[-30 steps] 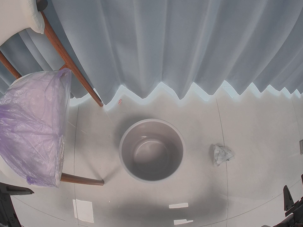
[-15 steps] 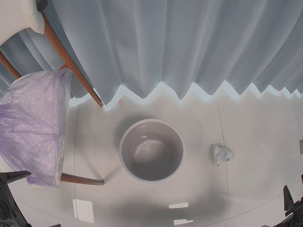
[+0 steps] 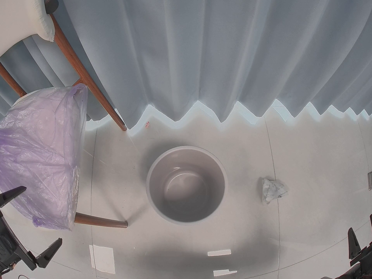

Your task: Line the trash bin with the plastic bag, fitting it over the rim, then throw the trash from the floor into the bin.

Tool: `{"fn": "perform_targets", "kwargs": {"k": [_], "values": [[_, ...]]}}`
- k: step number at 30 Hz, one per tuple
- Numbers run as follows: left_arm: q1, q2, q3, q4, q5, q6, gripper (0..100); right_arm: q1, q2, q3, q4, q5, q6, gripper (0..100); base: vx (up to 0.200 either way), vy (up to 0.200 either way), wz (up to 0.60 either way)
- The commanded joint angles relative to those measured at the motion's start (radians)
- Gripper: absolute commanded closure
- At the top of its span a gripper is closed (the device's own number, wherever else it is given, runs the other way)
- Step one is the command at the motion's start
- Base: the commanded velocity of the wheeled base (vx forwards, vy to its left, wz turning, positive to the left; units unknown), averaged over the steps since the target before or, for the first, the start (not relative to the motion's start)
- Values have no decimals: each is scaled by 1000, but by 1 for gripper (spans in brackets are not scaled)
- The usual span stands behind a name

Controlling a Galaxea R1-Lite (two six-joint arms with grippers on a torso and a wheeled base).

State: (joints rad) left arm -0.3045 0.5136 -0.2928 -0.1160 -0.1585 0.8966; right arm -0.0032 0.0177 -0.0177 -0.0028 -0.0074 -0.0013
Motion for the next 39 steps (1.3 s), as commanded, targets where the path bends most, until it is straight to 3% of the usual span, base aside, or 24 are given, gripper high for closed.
{"fn": "perform_targets", "kwargs": {"k": [1,4,12,24,30,35,36,39], "values": [[1,0,-2,-2,77,15,0,0,-16,18,0,0,0,0,0,0,0],[1,-3,-14,-2,129,19,0,0,-16,18,0,0,0,0,0,0,0],[-1,37,-83,-4,175,38,0,0,-18,18,0,0,0,0,0,0,0],[-19,252,-241,-30,194,35,0,0,-16,18,0,0,0,0,0,0,0],[-148,361,-272,-60,203,47,0,0,-16,18,0,0,0,0,0,0,0],[-343,451,-263,-76,209,96,0,0,-16,18,0,0,0,0,0,0,0],[-412,487,-249,-106,235,93,0,0,-16,18,0,0,0,0,0,0,0],[-515,548,-200,-231,373,68,0,2,-18,18,0,0,0,0,0,0,0]]}}
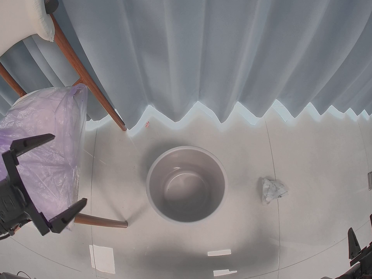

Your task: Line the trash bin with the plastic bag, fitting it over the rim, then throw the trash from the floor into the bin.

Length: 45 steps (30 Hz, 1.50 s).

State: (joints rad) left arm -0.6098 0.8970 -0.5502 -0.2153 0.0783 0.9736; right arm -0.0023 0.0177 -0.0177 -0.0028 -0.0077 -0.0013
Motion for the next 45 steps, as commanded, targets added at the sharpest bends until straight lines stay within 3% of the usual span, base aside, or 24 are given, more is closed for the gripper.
{"fn": "perform_targets", "kwargs": {"k": [1,5,6,7,8,10,11,12,16,26,45], "values": [[-243,181,72,-173,182,-24,0,-1,-16,18,0,0,0,0,0,0,0],[-347,232,104,-345,414,-76,0,-1,-16,18,0,0,0,0,0,0,0],[-370,246,111,-398,520,-78,0,1,-18,18,0,0,0,0,0,0,0],[-370,246,111,-398,520,-78,0,1,-18,18,0,0,0,0,0,0,0],[-373,241,125,-437,667,-73,0,-1,-18,18,0,0,0,0,0,0,0],[-373,235,133,-438,804,-73,0,-1,-18,18,0,0,0,0,0,0,0],[-373,234,135,-438,813,-73,0,-1,-16,18,0,0,0,0,0,0,0],[-370,218,150,-438,911,-73,0,-1,-16,18,0,0,0,0,0,0,0],[-366,204,200,-438,1057,-66,0,1,-18,18,0,0,0,0,0,0,0],[-245,214,271,-452,1086,-33,0,1,-18,18,0,0,0,0,0,0,0],[-343,272,190,-453,1065,-35,0,-1,-18,18,0,0,0,0,0,0,0]]}}
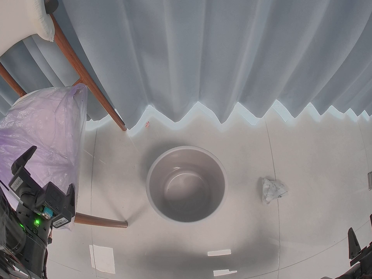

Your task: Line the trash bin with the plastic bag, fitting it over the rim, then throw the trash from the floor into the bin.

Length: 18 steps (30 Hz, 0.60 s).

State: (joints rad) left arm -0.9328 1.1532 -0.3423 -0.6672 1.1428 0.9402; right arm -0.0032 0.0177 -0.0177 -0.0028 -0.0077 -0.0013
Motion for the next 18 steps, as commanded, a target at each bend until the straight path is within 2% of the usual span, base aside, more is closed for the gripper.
{"fn": "perform_targets", "kwargs": {"k": [1,3,9,18], "values": [[-23,25,-26,-2,0,-3,0,0,-16,18,0,0,0,0,0,0,0],[-24,34,-33,-5,0,-4,0,0,-16,18,0,0,0,0,0,0,0],[-72,149,-32,-83,6,-127,0,0,-18,18,0,0,0,0,0,0,0],[-58,181,11,-92,14,-136,0,0,-16,18,0,0,0,0,0,0,0]]}}
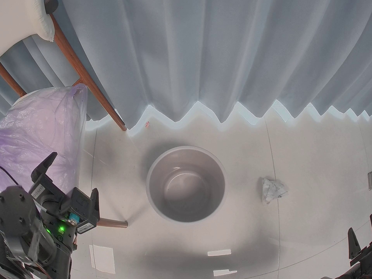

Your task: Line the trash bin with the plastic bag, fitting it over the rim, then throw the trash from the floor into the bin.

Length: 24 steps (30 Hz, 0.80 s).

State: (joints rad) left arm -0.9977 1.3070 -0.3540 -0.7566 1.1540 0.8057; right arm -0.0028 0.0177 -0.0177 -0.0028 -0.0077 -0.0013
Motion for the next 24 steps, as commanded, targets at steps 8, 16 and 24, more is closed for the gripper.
{"fn": "perform_targets", "kwargs": {"k": [8,16,24], "values": [[13,40,52,-3,3,-26,0,0,-16,18,0,0,0,0,0,0,0],[51,40,84,-3,0,-28,0,0,-18,18,0,0,0,0,0,0,0],[63,37,83,-3,-2,-26,0,0,-16,18,0,0,0,0,0,0,0]]}}
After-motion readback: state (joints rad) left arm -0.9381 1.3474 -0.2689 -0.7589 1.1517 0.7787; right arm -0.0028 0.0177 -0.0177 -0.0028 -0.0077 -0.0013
